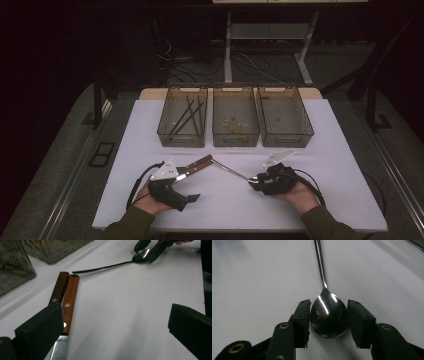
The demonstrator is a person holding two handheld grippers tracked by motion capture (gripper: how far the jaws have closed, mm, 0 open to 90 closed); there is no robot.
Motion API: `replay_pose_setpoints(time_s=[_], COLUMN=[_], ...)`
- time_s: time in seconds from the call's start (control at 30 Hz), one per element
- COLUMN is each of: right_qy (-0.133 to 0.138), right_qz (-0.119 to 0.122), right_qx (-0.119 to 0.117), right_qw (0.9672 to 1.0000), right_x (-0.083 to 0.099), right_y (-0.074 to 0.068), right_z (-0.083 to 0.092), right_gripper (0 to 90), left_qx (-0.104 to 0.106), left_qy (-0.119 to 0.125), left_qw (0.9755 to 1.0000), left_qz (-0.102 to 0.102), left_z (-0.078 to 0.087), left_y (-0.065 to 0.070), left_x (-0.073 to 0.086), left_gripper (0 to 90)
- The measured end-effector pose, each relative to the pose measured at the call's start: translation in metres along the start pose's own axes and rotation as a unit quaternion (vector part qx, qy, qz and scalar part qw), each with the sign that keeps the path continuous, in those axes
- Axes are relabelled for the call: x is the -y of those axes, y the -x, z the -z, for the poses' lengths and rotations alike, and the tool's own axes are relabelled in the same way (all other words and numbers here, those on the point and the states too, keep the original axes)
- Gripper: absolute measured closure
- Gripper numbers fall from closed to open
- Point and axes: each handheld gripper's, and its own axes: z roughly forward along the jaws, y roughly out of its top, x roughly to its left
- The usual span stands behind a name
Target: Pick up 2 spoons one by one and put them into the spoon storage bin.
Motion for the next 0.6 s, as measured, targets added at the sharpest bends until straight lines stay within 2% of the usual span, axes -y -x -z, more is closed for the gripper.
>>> replay_pose_setpoints(time_s=[0.1,0.17,0.33,0.47,0.6], right_qy=[-0.004,-0.006,-0.004,0.0,0.015], right_qz=[0.018,0.032,0.031,0.022,0.016], right_qx=[0.006,0.012,0.008,0.005,-0.005], right_qw=[0.9998,0.9994,0.9995,0.9997,0.9997], right_x=[0.0002,0.0006,0.0009,0.0005,-0.0002], right_y=[-0.0023,-0.0026,-0.0018,0.0006,0.0015], right_z=[0.0006,0.002,0.0022,0.0041,0.0087], right_gripper=[56.4,71.1,74.0,81.1,86.5], left_qx=[0.0,0.0,0.0,0.0,-0.001], left_qy=[0.0,0.0,0.0,0.0,0.001], left_qw=[1.0,1.0,1.0,1.0,1.0], left_qz=[0.0,0.0,-0.001,-0.002,-0.001], left_z=[0.0002,0.0001,0.0001,0.0,0.0002], left_y=[0.0001,0.0002,0.0001,0.0002,0.0002], left_x=[0.0,0.0,0.0,-0.0001,-0.0001], left_gripper=[0.0,0.0,0.0,0.0,0.0])
